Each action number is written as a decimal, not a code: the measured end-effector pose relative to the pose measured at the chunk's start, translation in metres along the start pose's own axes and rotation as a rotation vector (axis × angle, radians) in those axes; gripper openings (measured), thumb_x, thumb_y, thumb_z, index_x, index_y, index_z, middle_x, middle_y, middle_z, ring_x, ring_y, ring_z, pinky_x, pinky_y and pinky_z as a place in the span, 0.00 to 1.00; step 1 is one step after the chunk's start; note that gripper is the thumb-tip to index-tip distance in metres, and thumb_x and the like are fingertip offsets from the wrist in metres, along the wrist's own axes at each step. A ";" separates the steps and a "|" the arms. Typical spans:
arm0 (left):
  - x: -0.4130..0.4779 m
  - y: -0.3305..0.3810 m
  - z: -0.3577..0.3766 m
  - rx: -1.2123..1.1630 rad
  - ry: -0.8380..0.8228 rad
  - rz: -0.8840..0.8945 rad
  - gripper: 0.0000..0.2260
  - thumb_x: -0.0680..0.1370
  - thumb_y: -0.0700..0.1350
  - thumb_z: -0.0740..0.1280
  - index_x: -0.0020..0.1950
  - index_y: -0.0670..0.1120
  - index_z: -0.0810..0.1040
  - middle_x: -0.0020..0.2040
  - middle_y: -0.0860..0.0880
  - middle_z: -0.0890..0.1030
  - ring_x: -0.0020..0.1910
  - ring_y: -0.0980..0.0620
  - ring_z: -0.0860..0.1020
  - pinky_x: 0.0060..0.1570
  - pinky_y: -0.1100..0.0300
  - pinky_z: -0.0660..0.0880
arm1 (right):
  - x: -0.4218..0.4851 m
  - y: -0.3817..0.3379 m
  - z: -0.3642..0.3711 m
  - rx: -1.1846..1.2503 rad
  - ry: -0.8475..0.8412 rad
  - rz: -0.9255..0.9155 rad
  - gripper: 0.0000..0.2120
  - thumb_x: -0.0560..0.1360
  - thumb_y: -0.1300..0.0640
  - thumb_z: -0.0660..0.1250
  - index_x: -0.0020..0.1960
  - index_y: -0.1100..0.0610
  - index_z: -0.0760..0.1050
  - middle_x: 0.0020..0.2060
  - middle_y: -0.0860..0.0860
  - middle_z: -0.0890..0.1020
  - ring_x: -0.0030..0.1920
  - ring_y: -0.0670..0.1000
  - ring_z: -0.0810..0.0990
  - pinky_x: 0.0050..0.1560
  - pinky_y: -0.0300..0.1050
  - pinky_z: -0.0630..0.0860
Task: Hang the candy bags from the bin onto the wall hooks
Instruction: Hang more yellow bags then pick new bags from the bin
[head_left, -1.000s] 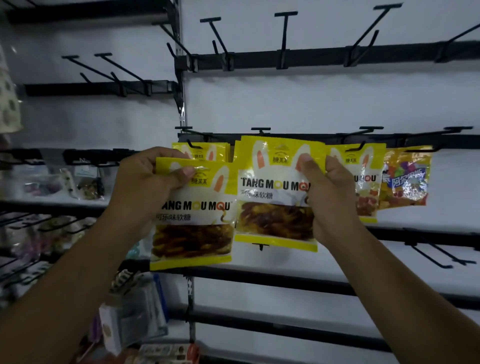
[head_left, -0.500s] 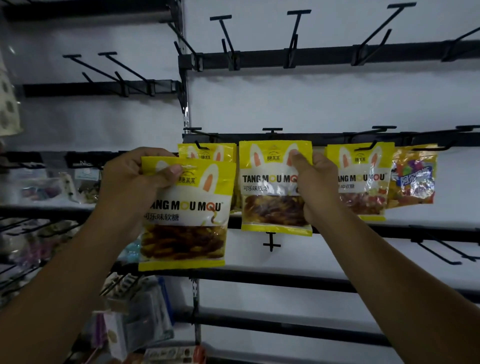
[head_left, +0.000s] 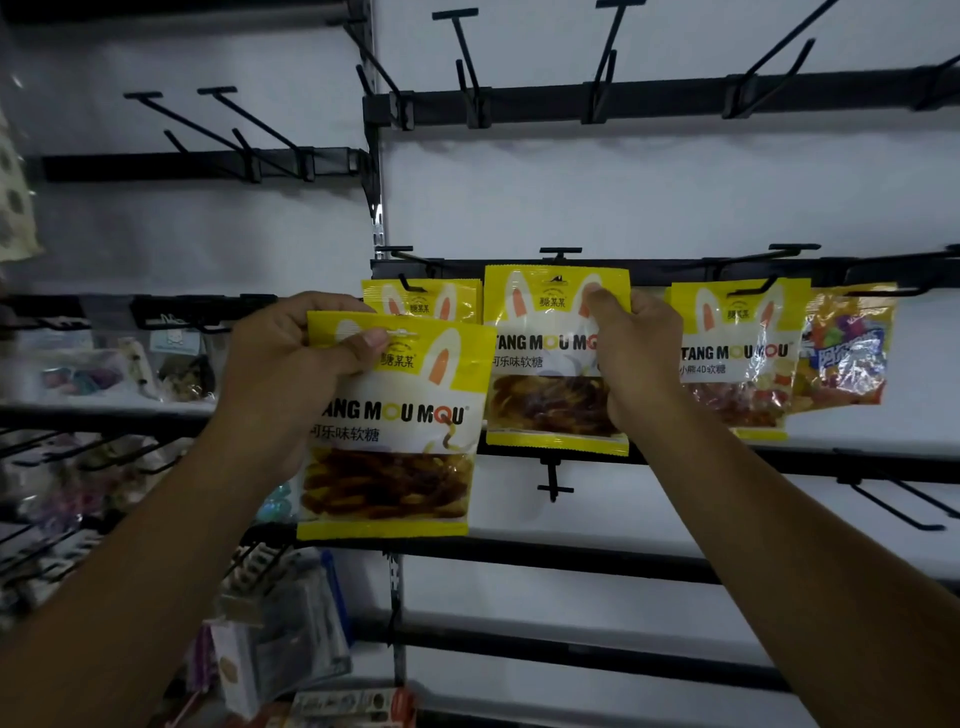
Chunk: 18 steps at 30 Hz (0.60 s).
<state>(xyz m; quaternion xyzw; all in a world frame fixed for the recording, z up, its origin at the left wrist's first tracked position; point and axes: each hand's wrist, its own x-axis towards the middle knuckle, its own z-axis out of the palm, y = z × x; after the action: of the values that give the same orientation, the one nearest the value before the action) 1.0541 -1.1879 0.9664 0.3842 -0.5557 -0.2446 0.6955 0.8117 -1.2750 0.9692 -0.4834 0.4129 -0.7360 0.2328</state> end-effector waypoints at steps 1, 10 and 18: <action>0.000 0.000 0.000 0.002 0.001 -0.001 0.08 0.72 0.38 0.74 0.43 0.51 0.81 0.38 0.53 0.85 0.37 0.50 0.83 0.35 0.57 0.77 | 0.001 -0.001 0.000 0.005 0.004 -0.003 0.11 0.75 0.49 0.69 0.36 0.53 0.75 0.25 0.45 0.71 0.27 0.45 0.71 0.32 0.42 0.68; 0.001 -0.002 0.007 0.002 -0.012 -0.001 0.08 0.72 0.38 0.73 0.43 0.51 0.81 0.36 0.54 0.85 0.35 0.53 0.83 0.32 0.60 0.78 | 0.012 -0.001 0.003 0.035 -0.033 0.041 0.11 0.73 0.58 0.68 0.35 0.57 0.71 0.22 0.49 0.67 0.21 0.48 0.68 0.24 0.34 0.62; 0.003 -0.005 0.013 0.000 -0.023 -0.004 0.09 0.72 0.37 0.73 0.43 0.52 0.81 0.37 0.55 0.85 0.35 0.55 0.83 0.33 0.59 0.78 | 0.026 0.030 0.006 -0.129 -0.002 0.047 0.18 0.73 0.39 0.67 0.38 0.54 0.77 0.28 0.49 0.74 0.29 0.50 0.75 0.31 0.50 0.75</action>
<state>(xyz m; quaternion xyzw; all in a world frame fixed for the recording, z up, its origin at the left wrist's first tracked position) 1.0432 -1.1964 0.9648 0.3822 -0.5629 -0.2504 0.6887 0.8044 -1.3127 0.9586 -0.4885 0.4702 -0.7017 0.2188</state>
